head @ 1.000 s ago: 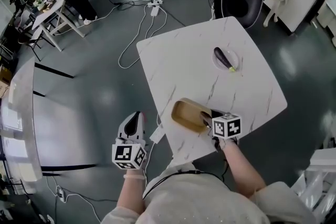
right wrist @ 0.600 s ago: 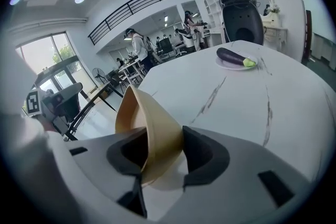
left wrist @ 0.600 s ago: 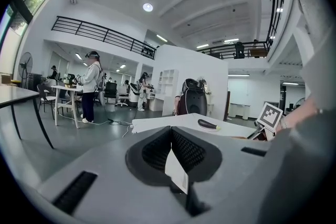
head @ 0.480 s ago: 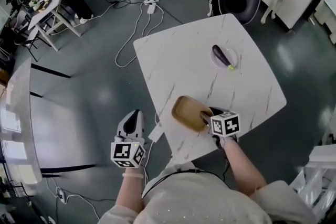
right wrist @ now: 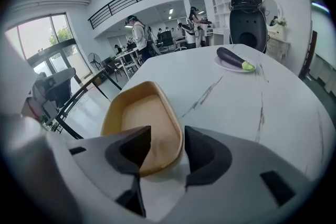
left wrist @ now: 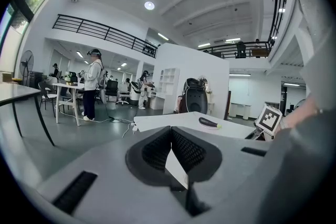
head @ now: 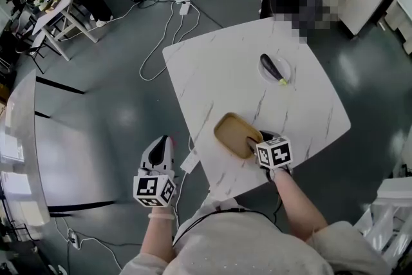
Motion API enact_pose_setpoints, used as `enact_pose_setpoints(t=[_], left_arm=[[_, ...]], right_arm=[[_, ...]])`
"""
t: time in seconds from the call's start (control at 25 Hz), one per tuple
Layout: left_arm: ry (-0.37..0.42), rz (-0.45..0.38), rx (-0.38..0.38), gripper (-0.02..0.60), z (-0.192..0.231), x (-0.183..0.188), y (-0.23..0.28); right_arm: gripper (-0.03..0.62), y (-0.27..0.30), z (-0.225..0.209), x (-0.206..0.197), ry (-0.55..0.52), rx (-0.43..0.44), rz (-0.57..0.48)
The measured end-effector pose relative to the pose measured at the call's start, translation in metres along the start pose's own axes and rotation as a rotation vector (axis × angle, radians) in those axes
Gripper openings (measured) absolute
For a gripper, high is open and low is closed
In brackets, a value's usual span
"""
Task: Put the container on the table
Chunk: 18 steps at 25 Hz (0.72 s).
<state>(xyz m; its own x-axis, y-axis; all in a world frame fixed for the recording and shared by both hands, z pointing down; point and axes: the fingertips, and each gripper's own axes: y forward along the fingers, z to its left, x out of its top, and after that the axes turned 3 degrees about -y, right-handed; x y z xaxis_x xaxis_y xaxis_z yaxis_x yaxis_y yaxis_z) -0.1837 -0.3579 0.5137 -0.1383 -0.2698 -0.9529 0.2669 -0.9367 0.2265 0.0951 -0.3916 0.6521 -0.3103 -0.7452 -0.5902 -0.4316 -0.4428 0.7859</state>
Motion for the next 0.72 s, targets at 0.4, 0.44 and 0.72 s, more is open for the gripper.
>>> enact_pose_setpoints(t=[0.4,0.44,0.72], left_arm=[[0.001,0.0,-0.007,0.005,-0.002,-0.003,0.0],[0.002,-0.001,-0.008,0.005,-0.002,-0.003,-0.001],[0.012,-0.006,-0.03,0.005,-0.008,-0.001,0.002]], right_arm=[[0.221,-0.004,-0.003,0.006,0.009,-0.007,-0.039],[0.224,-0.005,-0.002,0.007,0.008,-0.004,-0.049],[0.233,-0.022,0.001,0.02,0.006,0.008,-0.14]])
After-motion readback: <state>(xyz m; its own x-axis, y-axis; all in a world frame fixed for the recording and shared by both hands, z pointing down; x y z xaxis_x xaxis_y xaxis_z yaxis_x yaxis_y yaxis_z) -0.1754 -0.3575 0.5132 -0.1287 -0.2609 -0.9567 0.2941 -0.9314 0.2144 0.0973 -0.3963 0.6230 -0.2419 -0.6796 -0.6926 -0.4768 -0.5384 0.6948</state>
